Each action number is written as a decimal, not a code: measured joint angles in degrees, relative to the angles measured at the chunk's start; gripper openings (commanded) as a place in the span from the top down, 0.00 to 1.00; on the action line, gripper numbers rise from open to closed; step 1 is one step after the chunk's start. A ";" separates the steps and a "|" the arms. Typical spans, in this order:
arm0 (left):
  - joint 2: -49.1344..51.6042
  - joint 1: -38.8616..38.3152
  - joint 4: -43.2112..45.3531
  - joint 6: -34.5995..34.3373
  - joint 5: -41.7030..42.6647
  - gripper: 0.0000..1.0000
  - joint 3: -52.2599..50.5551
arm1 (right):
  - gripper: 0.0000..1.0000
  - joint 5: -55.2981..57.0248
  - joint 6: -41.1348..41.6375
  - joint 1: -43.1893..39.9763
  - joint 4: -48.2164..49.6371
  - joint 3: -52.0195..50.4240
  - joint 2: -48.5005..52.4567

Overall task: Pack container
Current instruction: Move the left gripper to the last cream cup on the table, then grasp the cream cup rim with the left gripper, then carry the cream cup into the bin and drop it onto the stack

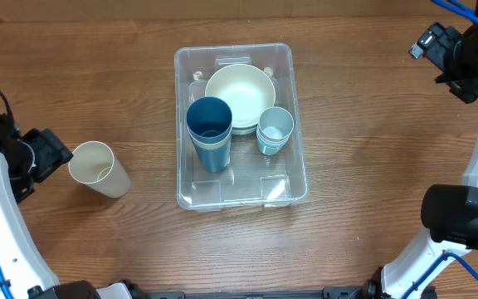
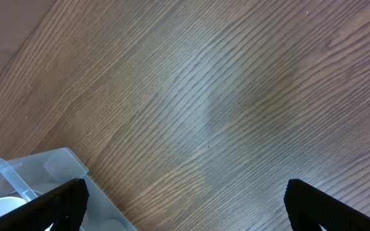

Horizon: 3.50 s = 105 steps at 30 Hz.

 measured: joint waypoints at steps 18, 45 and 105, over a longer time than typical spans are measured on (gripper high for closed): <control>3.06 -0.11 18.14 3.82 2.45 0.57 -19.61 | 0.00 0.04 0.02 0.00 -0.02 0.00 0.00; 3.74 -4.94 -5.31 4.74 6.25 0.96 17.46 | 0.00 0.04 0.02 0.00 0.07 0.00 0.00; 14.93 -41.48 -9.79 3.04 -1.49 0.27 40.63 | 0.00 0.00 0.00 0.00 0.02 0.00 0.00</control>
